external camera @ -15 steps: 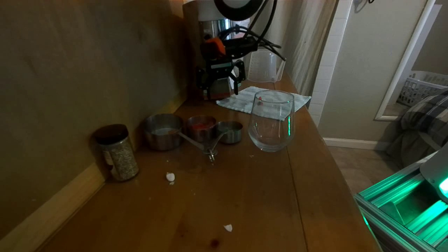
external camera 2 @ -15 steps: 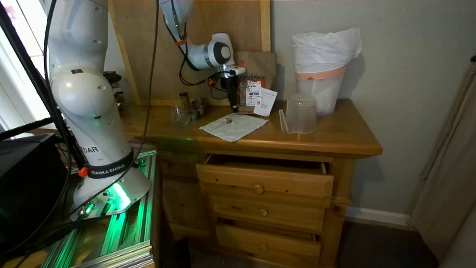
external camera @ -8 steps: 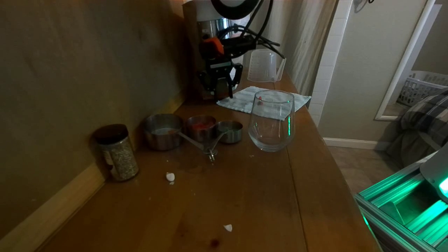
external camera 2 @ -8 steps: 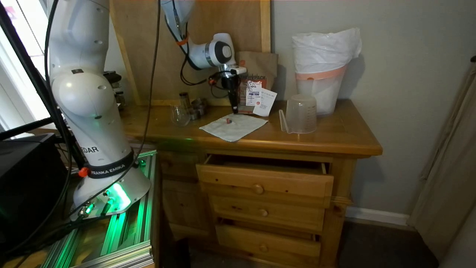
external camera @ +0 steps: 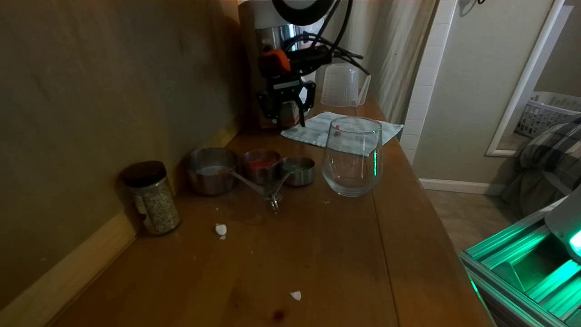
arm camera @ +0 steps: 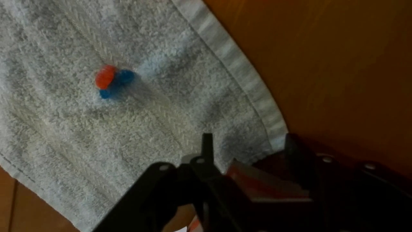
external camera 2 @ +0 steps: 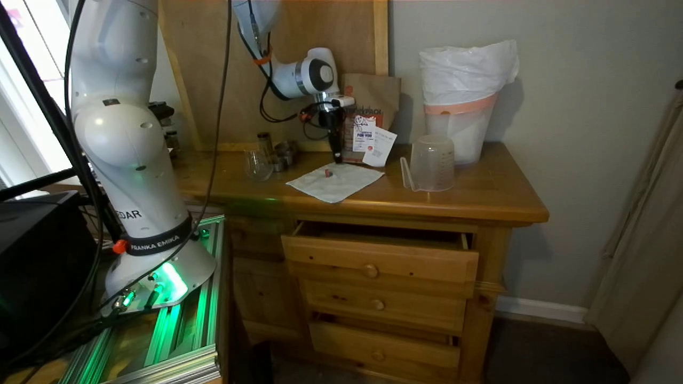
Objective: Pick up the piece of candy from the table, put it on the white cloth and then fold the white cloth
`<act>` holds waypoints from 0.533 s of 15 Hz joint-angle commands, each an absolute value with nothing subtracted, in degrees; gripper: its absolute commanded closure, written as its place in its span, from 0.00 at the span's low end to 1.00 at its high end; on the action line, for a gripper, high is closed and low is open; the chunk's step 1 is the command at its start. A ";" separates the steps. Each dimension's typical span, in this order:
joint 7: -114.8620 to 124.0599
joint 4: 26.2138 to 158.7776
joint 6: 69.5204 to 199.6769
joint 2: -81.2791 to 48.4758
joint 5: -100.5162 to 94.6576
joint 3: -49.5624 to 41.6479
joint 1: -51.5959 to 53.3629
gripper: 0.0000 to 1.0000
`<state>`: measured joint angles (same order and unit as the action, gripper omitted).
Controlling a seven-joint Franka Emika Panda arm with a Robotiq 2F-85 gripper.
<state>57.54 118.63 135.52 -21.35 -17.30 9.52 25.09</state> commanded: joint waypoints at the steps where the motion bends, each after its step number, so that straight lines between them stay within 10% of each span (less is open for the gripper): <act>1: 59.01 116.74 135.36 -22.73 -17.43 8.92 26.01 0.07; 7: 59.86 116.77 135.54 -23.56 -17.40 8.90 26.36 0.00; 8: 59.80 116.76 135.41 -23.62 -17.34 8.90 26.37 0.12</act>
<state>58.53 118.14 135.56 -22.23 -17.30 9.52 25.44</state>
